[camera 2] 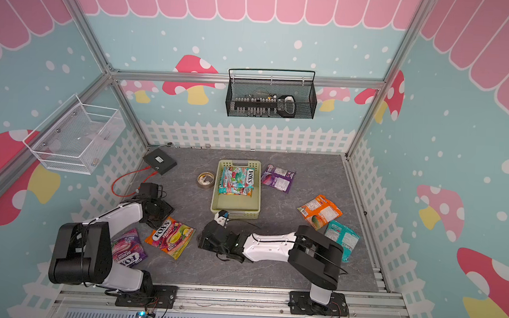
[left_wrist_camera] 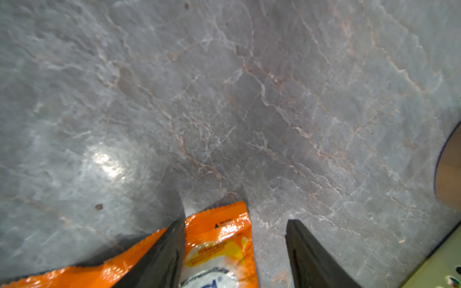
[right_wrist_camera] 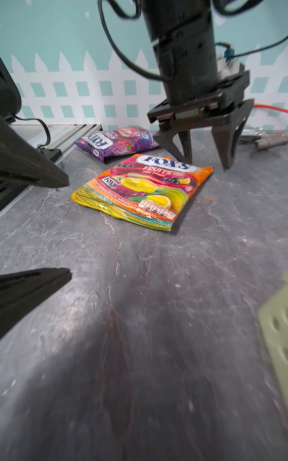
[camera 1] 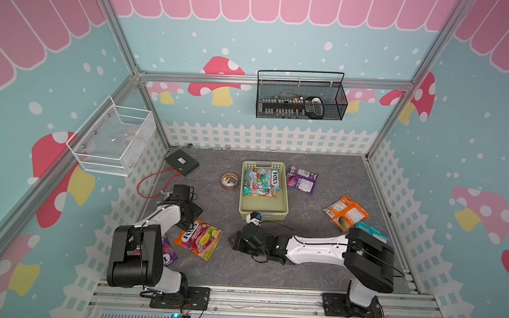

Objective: Put the candies in the basket
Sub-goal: Pick up the candy at the center of the board.

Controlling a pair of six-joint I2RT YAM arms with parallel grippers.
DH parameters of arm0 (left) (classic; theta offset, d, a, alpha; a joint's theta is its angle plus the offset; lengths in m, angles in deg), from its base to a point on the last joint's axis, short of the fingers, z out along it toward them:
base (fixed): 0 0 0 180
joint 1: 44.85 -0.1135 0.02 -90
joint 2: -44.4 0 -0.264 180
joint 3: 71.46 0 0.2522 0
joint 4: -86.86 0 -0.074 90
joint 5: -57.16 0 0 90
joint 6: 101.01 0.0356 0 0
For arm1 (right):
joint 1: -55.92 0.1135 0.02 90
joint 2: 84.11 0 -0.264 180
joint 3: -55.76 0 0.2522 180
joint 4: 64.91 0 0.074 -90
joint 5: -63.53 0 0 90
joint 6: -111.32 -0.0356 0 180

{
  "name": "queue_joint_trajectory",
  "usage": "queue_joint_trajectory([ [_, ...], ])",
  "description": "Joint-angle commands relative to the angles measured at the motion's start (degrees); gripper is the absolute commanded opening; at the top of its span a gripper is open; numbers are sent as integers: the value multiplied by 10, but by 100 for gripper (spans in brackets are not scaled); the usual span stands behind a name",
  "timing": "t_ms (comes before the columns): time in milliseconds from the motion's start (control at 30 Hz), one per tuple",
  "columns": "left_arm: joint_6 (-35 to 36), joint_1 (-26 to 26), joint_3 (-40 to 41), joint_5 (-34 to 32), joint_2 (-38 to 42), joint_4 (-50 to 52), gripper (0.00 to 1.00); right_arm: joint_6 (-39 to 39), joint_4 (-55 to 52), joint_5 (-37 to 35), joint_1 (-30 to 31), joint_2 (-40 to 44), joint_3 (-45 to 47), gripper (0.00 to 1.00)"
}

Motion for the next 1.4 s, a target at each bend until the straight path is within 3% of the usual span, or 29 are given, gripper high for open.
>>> queue_joint_trajectory([
  [0, -14, -8, 38, 14, -19, 103, 69, -32, 49, 33, 5, -51, -37, 57],
  [367, -13, -7, 51, 35, -22, 103, 69, -57, 58, 65, 16, -173, -108, 56],
  [600, -18, -8, 61, 58, -21, 96, 69, -45, 108, 38, 11, -197, -134, 54],
  [767, -19, -6, 69, 54, -14, 95, 69, 0, 149, 3, 6, -195, -140, 38],
  [967, -20, -4, 63, 79, 3, 97, 69, 59, 159, -10, 4, -166, -134, 0],
  [1100, -14, -4, 22, 70, 35, 121, 69, 145, 115, -9, -1, -123, -141, 0],
  [1233, -8, -3, -54, 15, 92, 161, 73, 260, 20, 7, -6, -74, -185, 0],
  [1367, -12, -4, -126, -51, 125, 204, 77, 320, -47, 42, -30, -16, -205, 0],
])
